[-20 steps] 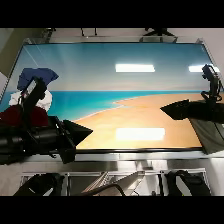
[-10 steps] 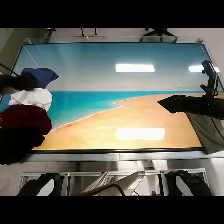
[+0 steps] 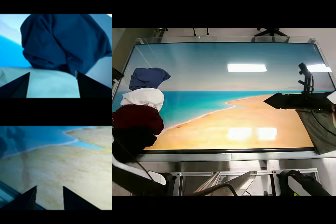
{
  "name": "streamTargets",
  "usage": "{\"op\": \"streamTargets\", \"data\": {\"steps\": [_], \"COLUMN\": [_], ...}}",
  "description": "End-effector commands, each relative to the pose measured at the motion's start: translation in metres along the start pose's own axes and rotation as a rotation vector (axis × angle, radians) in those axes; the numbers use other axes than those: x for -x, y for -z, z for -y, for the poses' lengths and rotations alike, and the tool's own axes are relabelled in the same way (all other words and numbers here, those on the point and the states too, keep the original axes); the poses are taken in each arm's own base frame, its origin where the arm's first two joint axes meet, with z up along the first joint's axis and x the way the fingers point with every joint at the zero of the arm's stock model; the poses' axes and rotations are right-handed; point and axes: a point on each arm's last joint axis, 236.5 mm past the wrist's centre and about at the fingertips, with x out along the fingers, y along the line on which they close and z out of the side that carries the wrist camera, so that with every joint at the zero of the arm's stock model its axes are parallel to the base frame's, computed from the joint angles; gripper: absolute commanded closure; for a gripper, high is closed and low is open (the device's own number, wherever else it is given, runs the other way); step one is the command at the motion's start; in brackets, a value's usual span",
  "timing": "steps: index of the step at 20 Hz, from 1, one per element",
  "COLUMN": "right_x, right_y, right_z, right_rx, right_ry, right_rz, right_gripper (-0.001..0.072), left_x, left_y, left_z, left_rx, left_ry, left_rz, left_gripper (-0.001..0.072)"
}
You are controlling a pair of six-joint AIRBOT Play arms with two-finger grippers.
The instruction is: Fold the shirts.
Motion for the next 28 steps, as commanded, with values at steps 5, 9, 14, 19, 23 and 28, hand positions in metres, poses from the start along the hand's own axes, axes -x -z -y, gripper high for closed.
{"op": "streamTargets", "data": {"steps": [5,9,14,19,23,28], "right_x": [-0.053,-0.068,-0.07,-0.071,-0.07,-0.042], "right_y": [0.024,0.034,0.035,0.036,0.035,0.034], "right_z": [0.036,0.03,0.026,0.024,0.024,0.007], "right_rx": [-0.207,-0.16,-0.091,-0.024,-0.011,0.03], "right_ry": [-0.031,-0.047,-0.056,-0.066,-0.066,-0.083], "right_rz": [-0.167,-0.211,-0.214,-0.216,-0.213,-0.193], "right_gripper": [0.0324,0.0334,0.0335,0.0554,0.0554,0.0554], "left_x": [-0.15,-0.163,-0.114,-0.044,0.053,0.209], "left_y": [0.029,0.025,-0.011,-0.013,0.046,0.126], "left_z": [-0.008,0.022,0.069,0.132,0.257,0.443], "left_rx": [-0.116,-0.211,-0.262,-0.341,-0.451,-0.549], "left_ry": [-0.045,-0.023,0.026,0.14,0.437,0.943], "left_rz": [0.137,0.16,0.208,0.117,-0.1,-0.144], "left_gripper": [0.0076,0.0239,0.0695,0.069,0.069,0.069]}}
